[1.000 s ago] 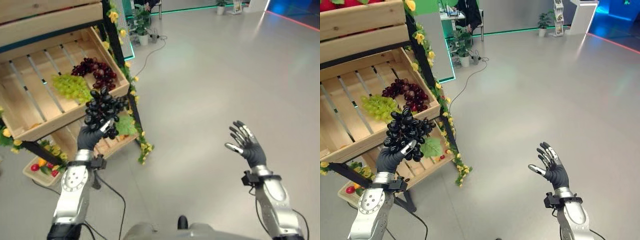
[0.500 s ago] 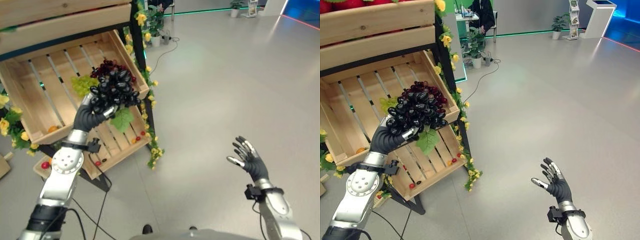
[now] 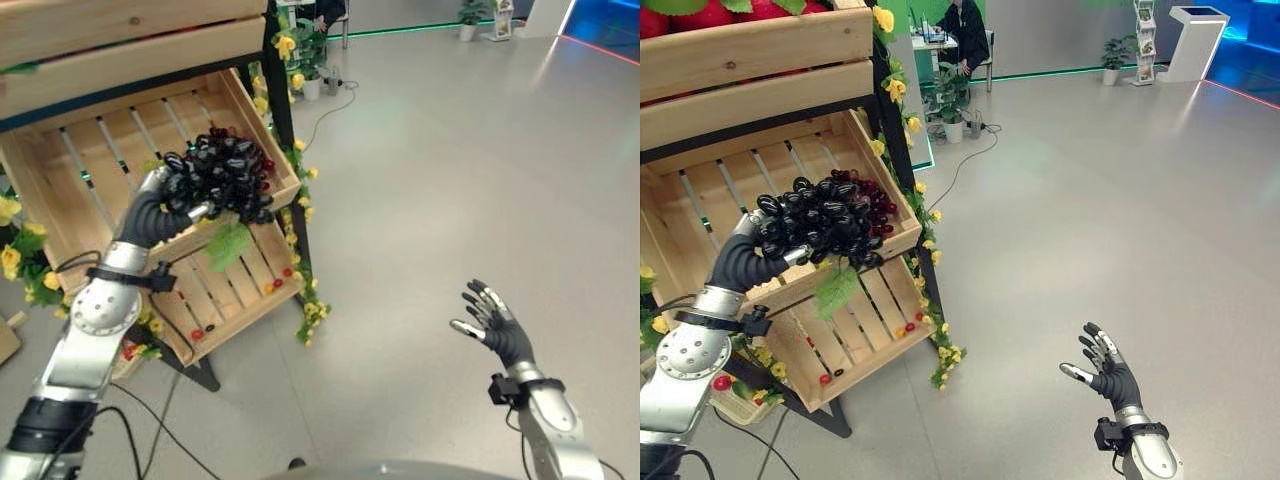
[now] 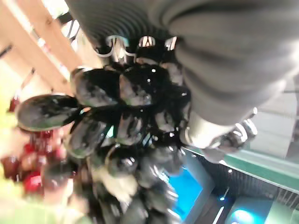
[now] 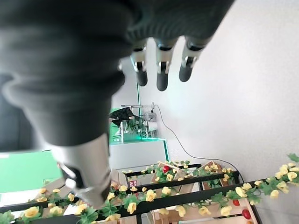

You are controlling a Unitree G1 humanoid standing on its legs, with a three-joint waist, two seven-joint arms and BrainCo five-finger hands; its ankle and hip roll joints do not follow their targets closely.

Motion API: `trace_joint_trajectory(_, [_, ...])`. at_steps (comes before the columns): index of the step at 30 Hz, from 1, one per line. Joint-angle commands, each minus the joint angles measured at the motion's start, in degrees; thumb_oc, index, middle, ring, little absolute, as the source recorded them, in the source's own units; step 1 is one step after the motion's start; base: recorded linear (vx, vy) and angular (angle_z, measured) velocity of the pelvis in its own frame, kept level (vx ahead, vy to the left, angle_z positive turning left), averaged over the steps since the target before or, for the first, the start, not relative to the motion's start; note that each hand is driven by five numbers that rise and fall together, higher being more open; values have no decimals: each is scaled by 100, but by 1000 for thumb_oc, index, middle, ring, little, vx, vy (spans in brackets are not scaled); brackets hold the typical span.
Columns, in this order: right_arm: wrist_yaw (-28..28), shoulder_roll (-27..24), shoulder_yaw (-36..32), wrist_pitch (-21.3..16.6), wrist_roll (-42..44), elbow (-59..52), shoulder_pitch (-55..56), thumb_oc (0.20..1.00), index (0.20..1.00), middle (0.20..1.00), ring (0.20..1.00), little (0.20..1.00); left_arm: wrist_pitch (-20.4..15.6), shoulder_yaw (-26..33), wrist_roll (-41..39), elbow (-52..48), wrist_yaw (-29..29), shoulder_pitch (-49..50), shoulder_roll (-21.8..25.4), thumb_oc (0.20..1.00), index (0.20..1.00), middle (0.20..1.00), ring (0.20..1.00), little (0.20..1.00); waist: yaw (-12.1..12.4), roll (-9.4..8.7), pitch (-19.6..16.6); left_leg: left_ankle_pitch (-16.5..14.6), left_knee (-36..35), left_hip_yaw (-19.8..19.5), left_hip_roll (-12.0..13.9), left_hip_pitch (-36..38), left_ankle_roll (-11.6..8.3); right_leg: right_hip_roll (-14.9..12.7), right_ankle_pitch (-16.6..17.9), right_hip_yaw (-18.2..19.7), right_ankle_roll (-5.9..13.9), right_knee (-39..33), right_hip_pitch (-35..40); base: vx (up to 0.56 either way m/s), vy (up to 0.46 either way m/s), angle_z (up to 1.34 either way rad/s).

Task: Pick up the fruits from the basket on one side to the basket on the other side

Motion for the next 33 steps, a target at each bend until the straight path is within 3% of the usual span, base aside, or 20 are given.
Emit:
trace_joint_trajectory(1, [-4,-199,113,-210,-92,-215,-243,1000,1000,1000,1000,1000,-171,564,189,372,515,-522,497,200,200,200,200,200,31,-205,-233,-407,325,-25,-29,-156,-106,-272,-230,52,484,231,-116,-8,10,5])
trace_joint_trajectory(12, [-28,-314,57,-176,-75,-31,-199,1000,1000,1000,1000,1000,178,620,575,2203,503,-571,1644,200,200,200,200,200,27,-34,-146,-413,306,-62,-79,-191,-87,-351,-197,-67,564,203,-129,5,16,4])
trace_joint_trajectory(19, [-30,-359,48,-204,-55,-16,-179,1000,1000,1000,1000,1000,237,569,701,2791,477,-650,1952,200,200,200,200,200,3,53,-131,-380,213,-26,-102,-201,-82,-390,-135,-67,613,132,-184,0,0,0])
trace_joint_trajectory(22, [-29,-374,105,-239,-12,-6,-143,1000,1000,1000,1000,1000,331,225,814,3493,475,-999,2162,200,200,200,200,200,-67,139,-89,-367,153,-2,-122,-204,-66,-424,-98,-28,646,98,-229,0,0,0])
trace_joint_trajectory(33, [-30,-459,233,-258,-10,31,-152,1000,1000,1000,1000,1000,467,-634,1043,4524,494,-2057,2334,200,200,200,200,200,-169,273,20,-317,52,98,-168,-279,-60,-479,47,30,709,-69,-329,-7,6,-3])
